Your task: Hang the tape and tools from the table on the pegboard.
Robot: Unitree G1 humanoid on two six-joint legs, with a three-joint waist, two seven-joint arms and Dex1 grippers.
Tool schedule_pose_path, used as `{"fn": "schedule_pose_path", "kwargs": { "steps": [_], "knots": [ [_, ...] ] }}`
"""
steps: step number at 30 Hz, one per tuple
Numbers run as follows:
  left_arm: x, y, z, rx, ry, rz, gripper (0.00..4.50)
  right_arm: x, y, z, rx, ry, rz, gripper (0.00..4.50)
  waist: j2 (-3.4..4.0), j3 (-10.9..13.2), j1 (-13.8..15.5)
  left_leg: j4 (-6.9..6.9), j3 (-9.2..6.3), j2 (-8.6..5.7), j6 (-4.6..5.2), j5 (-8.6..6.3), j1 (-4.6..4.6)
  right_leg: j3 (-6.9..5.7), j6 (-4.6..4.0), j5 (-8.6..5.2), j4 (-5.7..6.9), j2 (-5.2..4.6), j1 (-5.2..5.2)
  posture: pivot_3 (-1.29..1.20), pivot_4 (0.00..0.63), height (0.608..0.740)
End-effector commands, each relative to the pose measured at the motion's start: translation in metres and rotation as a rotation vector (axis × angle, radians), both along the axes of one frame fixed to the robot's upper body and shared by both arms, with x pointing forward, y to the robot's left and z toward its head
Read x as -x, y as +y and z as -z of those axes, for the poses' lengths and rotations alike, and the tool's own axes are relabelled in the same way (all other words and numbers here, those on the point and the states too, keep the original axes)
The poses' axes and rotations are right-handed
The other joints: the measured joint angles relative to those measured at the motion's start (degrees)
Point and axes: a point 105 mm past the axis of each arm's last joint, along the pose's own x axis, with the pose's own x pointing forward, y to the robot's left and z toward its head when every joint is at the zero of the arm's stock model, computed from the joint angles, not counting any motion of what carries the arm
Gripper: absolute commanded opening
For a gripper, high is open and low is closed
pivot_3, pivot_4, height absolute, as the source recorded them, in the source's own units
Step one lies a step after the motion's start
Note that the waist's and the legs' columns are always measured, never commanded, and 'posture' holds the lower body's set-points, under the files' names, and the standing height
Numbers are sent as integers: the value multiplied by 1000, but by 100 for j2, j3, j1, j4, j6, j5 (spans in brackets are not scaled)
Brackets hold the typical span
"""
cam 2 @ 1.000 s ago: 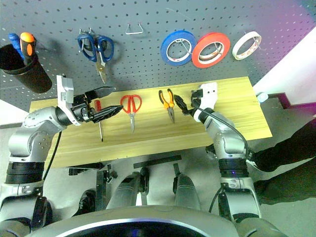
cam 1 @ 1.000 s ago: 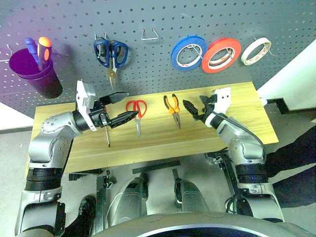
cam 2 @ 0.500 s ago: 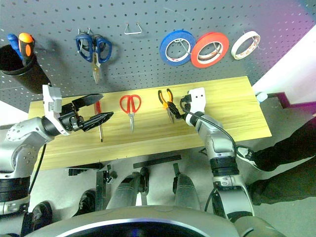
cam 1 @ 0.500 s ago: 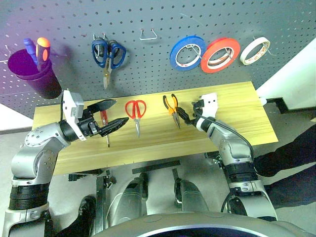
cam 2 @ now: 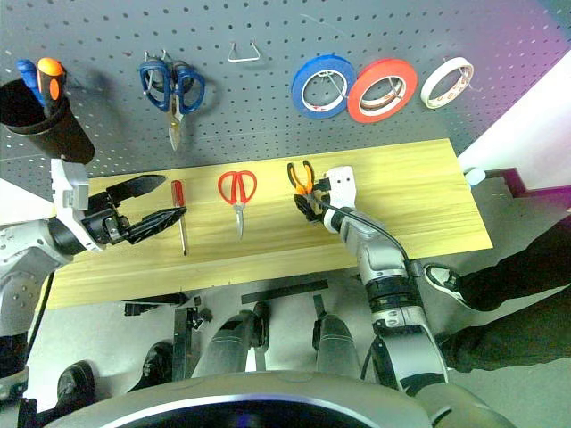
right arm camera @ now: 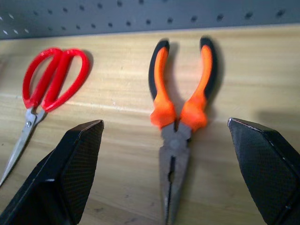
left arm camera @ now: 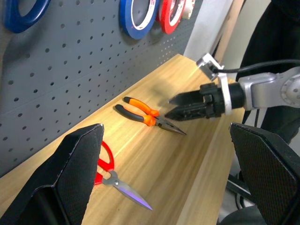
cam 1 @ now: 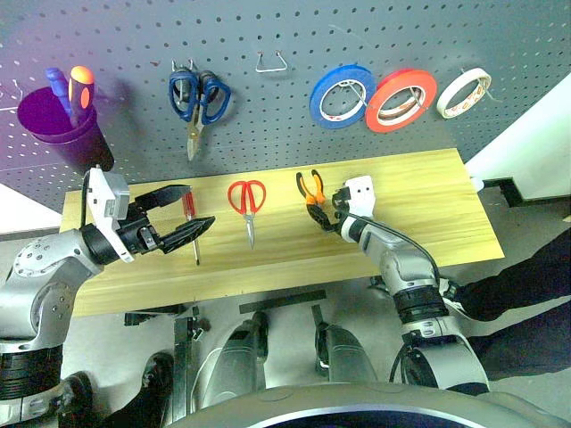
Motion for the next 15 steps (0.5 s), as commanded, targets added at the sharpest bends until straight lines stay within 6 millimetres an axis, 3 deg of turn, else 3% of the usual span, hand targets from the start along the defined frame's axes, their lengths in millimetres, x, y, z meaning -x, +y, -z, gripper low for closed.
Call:
{"fn": "schedule_pose_path", "kwargs": {
  "steps": [1,15],
  "knots": [
    [5,-3,-12,4,-44,16,4500,-6,8,-5,13,-23,-5,4450,0,0,0,-1,0,0,0,0,0,0,0,0,0,0,0,28,330,740],
    [7,-2,-11,7,-36,15,4500,-27,14,-9,75,-32,37,4450,1,0,7,-9,2,0,-2,1,-2,0,0,0,0,0,-7,40,337,740]
  ]
}}
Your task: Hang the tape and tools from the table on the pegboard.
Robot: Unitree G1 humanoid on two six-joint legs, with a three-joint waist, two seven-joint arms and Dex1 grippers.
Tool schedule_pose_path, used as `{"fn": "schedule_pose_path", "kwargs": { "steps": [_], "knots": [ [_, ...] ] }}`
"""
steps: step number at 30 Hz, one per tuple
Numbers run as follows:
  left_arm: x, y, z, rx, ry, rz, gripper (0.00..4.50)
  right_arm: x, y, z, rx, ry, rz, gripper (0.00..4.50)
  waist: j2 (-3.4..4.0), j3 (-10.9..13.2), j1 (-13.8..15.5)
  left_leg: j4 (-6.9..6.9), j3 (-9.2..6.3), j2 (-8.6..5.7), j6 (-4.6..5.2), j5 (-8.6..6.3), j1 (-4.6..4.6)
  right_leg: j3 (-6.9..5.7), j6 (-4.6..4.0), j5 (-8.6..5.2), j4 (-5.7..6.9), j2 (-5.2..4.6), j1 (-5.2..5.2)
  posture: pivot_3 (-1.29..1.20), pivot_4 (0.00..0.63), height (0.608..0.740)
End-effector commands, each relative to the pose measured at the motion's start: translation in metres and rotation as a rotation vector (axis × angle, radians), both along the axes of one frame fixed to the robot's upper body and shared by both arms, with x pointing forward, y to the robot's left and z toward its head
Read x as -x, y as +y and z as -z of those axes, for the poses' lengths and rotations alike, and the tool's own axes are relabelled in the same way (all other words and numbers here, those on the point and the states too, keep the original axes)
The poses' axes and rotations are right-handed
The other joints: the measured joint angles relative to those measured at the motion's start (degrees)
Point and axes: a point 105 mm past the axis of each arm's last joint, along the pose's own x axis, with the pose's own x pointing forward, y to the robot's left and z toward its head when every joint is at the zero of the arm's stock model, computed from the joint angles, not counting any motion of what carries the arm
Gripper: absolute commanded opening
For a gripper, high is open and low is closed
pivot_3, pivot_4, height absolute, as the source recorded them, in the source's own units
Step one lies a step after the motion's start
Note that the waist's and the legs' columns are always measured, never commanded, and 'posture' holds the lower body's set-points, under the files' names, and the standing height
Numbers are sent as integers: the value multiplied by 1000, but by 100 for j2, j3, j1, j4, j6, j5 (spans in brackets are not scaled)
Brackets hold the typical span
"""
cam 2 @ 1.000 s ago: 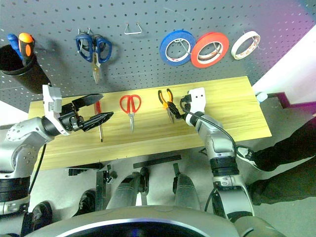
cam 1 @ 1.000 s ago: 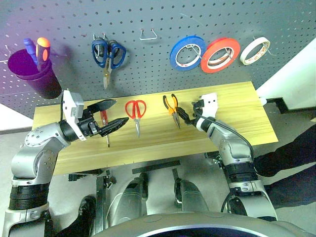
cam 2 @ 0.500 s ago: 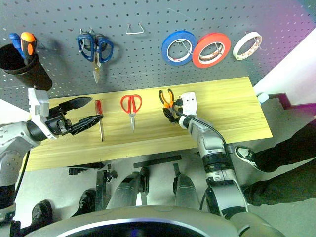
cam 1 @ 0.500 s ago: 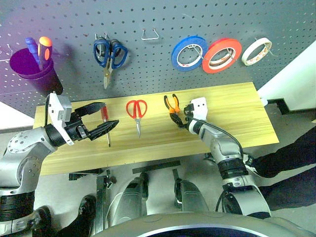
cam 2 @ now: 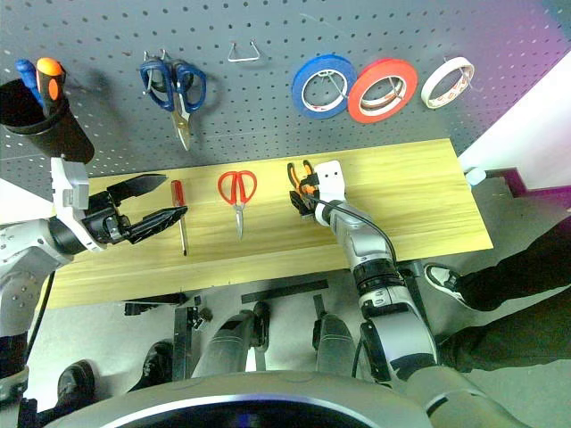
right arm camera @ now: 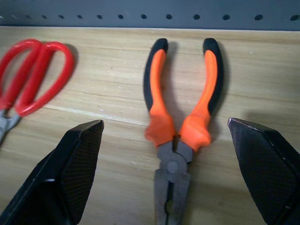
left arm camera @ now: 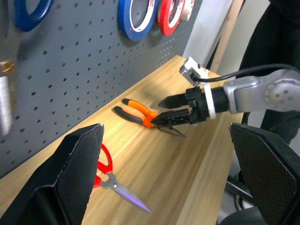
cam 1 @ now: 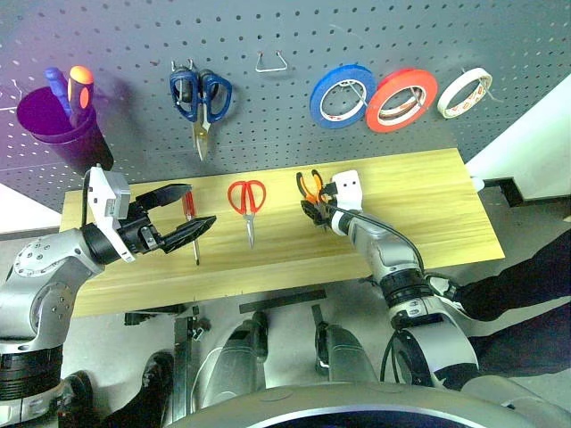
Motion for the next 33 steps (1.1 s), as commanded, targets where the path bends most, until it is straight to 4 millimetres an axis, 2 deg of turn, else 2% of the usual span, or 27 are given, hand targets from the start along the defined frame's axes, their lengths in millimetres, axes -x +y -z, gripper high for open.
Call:
{"fn": "schedule_pose_path", "kwargs": {
  "steps": [1,11,19,33],
  "knots": [
    [6,-1,-10,-4,-35,12,4500,-8,9,-14,9,-34,-6,4450,1,0,-11,0,0,0,0,0,0,0,0,0,0,0,0,40,338,740],
    [6,-5,-7,6,-32,24,4500,-25,18,-28,62,-27,16,4450,1,1,7,-17,4,0,-3,2,-4,1,0,0,-3,-1,-14,48,345,740],
    [8,-6,-9,9,-33,22,4500,-28,13,-20,104,4,61,4450,1,1,39,-61,23,0,-14,11,-3,3,-1,0,-9,-4,-37,57,358,740],
    [12,-10,-6,13,-15,30,4500,-26,17,-11,181,36,62,4450,2,3,94,-73,34,3,-14,11,-4,5,-1,0,-23,-5,-42,62,368,740]
  ]
}}
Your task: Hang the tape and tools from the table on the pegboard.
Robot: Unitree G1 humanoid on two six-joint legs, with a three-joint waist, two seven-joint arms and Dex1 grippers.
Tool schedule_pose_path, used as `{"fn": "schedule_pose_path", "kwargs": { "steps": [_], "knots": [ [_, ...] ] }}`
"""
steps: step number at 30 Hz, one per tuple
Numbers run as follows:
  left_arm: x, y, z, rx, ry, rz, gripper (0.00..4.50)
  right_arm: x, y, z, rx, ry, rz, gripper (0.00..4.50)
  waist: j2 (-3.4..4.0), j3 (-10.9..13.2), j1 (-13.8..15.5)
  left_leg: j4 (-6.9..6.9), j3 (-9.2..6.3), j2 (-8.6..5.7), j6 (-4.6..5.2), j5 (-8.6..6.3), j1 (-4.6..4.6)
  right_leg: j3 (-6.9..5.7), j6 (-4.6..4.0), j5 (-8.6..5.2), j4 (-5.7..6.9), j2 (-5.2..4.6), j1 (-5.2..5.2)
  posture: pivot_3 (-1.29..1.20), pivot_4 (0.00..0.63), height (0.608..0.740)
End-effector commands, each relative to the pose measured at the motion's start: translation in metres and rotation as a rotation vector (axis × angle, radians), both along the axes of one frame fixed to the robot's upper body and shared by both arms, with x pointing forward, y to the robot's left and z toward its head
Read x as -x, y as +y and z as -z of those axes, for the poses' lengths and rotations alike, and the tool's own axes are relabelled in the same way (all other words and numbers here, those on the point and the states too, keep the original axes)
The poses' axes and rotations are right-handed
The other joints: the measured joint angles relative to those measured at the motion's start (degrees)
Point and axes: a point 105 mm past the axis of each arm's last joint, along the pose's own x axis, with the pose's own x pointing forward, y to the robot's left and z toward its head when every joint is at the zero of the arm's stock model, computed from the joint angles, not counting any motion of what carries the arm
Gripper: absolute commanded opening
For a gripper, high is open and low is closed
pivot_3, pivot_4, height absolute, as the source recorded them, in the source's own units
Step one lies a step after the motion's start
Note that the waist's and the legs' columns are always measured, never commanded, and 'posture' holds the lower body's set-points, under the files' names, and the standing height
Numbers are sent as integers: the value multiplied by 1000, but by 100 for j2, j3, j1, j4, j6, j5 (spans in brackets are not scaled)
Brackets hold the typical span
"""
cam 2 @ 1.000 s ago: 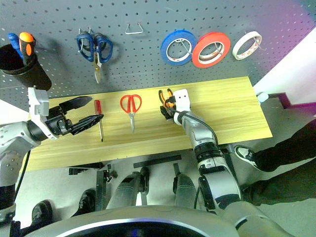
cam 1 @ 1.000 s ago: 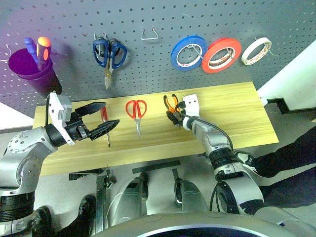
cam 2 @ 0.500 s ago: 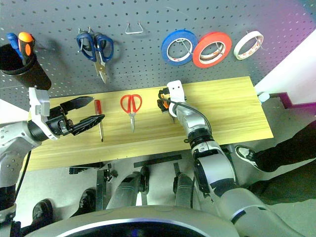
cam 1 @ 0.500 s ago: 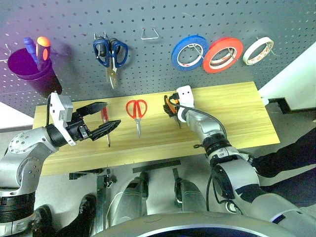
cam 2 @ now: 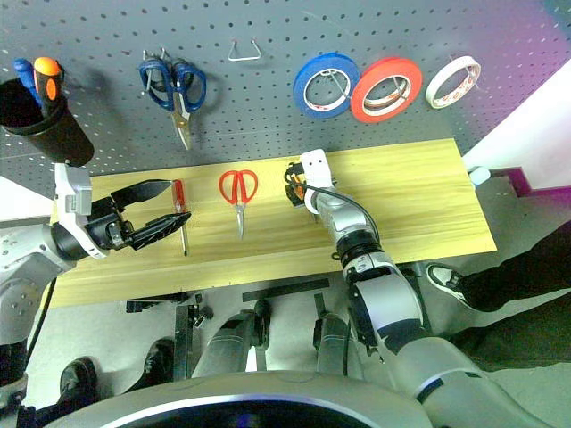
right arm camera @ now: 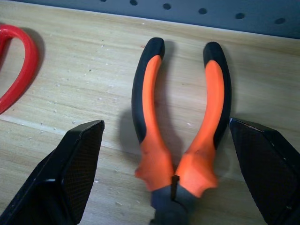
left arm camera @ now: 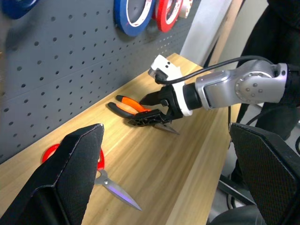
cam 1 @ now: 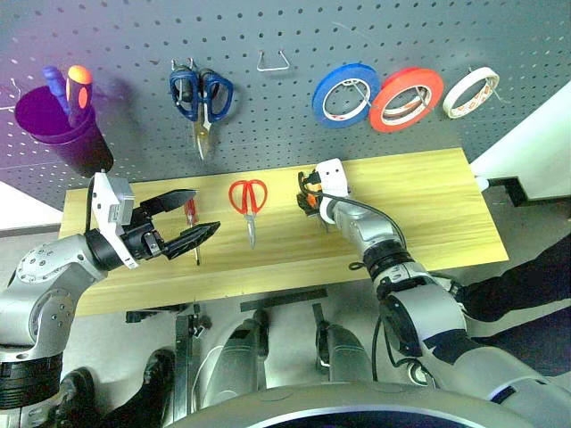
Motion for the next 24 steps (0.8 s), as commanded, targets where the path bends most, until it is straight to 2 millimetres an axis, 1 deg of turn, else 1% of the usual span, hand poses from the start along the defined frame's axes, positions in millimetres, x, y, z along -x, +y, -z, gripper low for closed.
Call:
{"fn": "schedule_pose_path", "kwargs": {
  "steps": [1,8,16,19,24],
  "knots": [
    [5,-3,-9,9,-36,19,4500,-3,0,-6,19,-12,8,4450,0,0,1,0,0,0,0,0,0,0,0,0,0,0,0,62,368,740],
    [5,-4,-9,11,-36,22,4500,-4,-5,-2,44,1,23,4450,0,0,-4,-3,1,1,0,0,0,0,0,0,-1,0,-1,66,366,740],
    [6,-3,-9,10,-33,19,4500,-4,-1,-3,35,2,1,4450,0,0,0,-3,4,1,0,0,1,0,0,0,-2,0,-1,74,368,740],
    [6,-3,-9,11,-32,18,4500,-4,-1,-1,58,4,-5,3879,0,0,1,-5,4,2,0,0,1,0,0,0,-2,0,-2,77,371,740],
    [7,-3,-8,10,-31,15,4500,-4,-5,3,69,21,8,2329,0,0,2,-6,4,2,0,0,1,0,0,0,-3,0,-2,80,374,740]
  ]
}}
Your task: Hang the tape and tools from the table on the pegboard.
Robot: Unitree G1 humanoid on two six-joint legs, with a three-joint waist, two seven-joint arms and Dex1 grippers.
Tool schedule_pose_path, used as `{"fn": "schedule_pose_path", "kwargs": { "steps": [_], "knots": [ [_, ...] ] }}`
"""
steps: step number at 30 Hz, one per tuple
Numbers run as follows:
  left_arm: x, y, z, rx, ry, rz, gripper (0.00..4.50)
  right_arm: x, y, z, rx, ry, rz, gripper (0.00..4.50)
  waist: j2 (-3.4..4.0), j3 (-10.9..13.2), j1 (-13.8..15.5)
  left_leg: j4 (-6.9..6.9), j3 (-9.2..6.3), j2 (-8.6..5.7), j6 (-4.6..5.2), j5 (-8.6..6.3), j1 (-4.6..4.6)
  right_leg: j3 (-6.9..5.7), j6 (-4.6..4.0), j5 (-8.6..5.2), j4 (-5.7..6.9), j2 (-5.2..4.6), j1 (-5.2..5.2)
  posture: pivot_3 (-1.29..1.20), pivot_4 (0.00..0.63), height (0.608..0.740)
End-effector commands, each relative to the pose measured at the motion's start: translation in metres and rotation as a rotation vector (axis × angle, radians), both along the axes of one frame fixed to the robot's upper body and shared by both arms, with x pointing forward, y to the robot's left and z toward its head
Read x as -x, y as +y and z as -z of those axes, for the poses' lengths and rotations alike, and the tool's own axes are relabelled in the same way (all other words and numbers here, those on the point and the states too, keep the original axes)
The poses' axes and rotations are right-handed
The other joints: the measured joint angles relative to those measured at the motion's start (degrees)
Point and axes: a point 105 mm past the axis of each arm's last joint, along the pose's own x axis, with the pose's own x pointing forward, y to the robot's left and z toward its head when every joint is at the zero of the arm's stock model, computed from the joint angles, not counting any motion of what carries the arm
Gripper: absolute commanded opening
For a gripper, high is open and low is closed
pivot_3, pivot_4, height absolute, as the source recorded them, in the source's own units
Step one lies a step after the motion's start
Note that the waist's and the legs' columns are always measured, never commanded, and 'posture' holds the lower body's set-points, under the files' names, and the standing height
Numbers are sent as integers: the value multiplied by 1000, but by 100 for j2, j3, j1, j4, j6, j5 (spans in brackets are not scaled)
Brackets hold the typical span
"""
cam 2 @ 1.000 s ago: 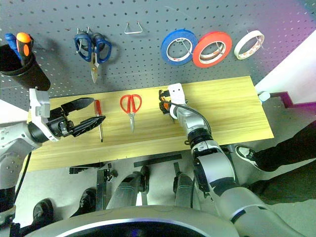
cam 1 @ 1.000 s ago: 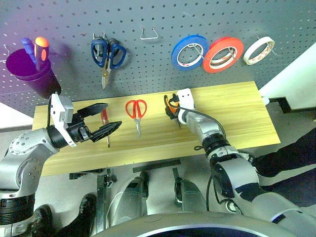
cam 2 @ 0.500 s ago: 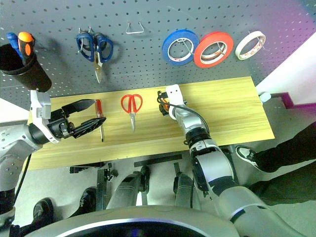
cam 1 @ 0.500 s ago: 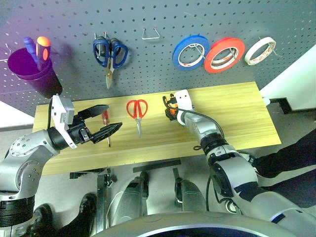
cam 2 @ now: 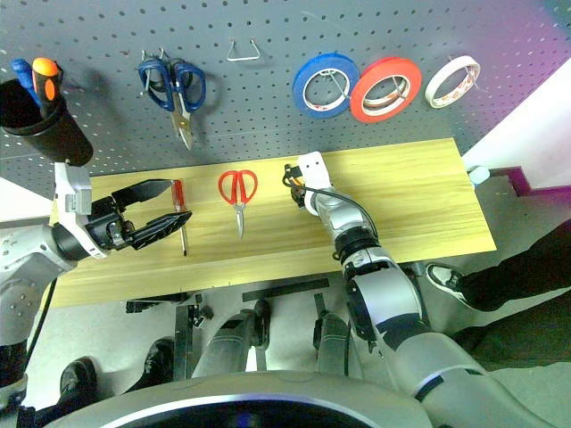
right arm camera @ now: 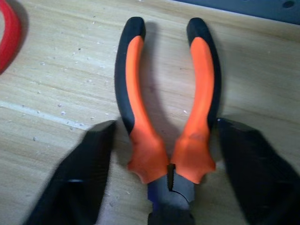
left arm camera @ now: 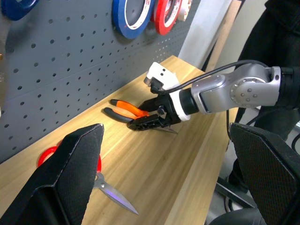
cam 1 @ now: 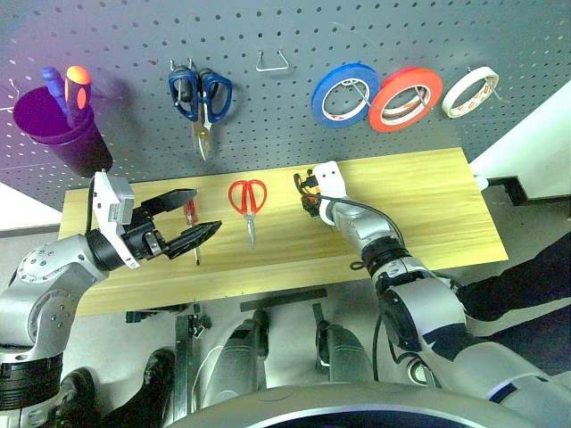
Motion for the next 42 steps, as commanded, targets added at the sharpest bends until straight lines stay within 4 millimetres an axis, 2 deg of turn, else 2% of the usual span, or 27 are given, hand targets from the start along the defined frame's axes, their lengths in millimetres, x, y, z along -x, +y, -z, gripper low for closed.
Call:
{"fn": "schedule_pose_path", "kwargs": {
  "steps": [1,11,13,24,28,39,42],
  "knots": [
    [6,-2,-7,-4,-31,13,4500,-2,-1,-2,13,-7,4,2197,0,0,0,0,0,0,0,0,0,0,0,0,0,0,0,80,377,740],
    [6,-1,-7,0,-24,10,4500,-1,-1,-2,-20,-5,-4,2195,0,1,2,-2,1,1,0,0,1,1,0,0,-2,0,0,80,380,740],
    [6,-2,-8,4,-24,11,4500,0,4,-6,-70,-2,-29,2195,1,1,4,-2,0,1,0,0,0,1,0,0,-2,-1,0,76,378,740],
    [2,-1,-8,5,-28,13,4500,5,-11,-28,-212,-33,-68,2195,1,5,12,-10,1,1,2,-2,-3,1,0,0,-11,-3,-2,55,377,740],
    [0,-3,-8,7,-32,22,4500,13,-6,-40,-300,-48,-110,2195,1,5,4,-12,3,2,2,-2,-2,1,0,0,-11,-4,-3,42,376,740],
    [-7,-1,-11,5,-46,23,4500,45,-19,-31,-311,-46,-160,2195,1,5,10,-14,6,2,9,-6,-4,2,0,0,-18,-16,-4,16,368,740],
    [-8,-2,-14,4,-53,27,4500,54,-20,-40,-343,-72,-190,2195,1,5,10,-14,6,2,9,-7,-4,2,0,0,-18,-17,-4,9,363,740]
  ]
}}
